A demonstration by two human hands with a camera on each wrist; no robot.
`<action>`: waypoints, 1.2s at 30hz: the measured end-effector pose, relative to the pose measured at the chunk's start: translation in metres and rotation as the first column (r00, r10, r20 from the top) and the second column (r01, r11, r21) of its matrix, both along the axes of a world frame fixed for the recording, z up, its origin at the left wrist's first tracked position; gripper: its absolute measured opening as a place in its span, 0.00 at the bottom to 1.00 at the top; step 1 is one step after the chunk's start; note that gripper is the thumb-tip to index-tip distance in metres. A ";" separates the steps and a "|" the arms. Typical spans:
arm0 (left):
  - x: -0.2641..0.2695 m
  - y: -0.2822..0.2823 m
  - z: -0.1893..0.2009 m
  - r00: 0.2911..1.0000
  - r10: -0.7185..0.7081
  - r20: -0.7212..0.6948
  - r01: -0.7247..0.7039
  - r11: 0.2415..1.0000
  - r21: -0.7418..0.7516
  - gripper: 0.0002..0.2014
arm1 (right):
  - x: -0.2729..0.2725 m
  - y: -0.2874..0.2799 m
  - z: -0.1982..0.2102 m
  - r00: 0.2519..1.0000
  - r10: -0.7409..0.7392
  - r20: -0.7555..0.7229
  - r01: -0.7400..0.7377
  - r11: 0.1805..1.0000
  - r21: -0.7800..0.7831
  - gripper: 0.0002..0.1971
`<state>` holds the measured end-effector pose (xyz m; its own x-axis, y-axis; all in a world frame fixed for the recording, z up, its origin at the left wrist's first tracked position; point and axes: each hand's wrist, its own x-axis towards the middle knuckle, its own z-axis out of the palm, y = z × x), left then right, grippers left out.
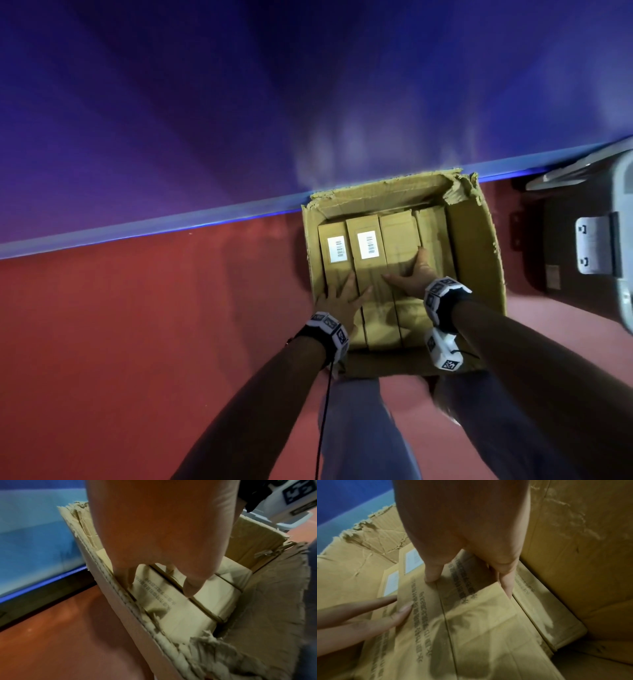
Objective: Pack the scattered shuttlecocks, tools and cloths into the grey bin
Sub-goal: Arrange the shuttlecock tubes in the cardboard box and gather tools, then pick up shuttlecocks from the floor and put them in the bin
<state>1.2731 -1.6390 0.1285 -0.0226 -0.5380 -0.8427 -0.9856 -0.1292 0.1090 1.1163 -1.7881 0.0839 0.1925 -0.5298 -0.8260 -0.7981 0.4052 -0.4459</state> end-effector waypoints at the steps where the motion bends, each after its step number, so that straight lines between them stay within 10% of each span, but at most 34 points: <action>1: 0.000 -0.002 0.001 1.000 -0.002 0.003 0.002 1.000 0.009 0.49 | -0.002 -0.001 0.003 1.000 0.012 -0.011 -0.011 1.000 0.024 0.58; 5: -0.002 -0.005 0.029 0.994 0.099 -0.048 -0.099 0.995 -0.003 0.45 | -0.012 0.007 0.029 0.993 0.045 -0.106 -0.038 0.997 0.064 0.68; 16: -0.006 -0.079 0.241 0.756 0.537 -0.376 -0.643 0.715 -0.273 0.30 | -0.034 -0.038 0.276 0.992 0.119 0.032 -0.105 0.953 -0.285 0.24; 28: -0.010 -0.123 0.707 0.691 0.076 -0.719 -0.714 0.231 -0.661 0.19 | -0.055 -0.041 0.716 0.846 0.086 0.527 0.348 0.659 -0.667 0.15; 36: 0.006 -0.063 0.844 0.710 0.061 -0.702 -0.704 0.020 -0.710 0.19 | -0.043 -0.015 0.867 0.797 0.235 0.557 0.357 0.561 -0.747 0.15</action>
<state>1.2789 -1.7017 0.9723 0.3868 -0.8532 0.3498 -0.6120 0.0462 0.7895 1.0729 -1.8032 0.9507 0.3672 -0.9077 0.2029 -0.2735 -0.3139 -0.9092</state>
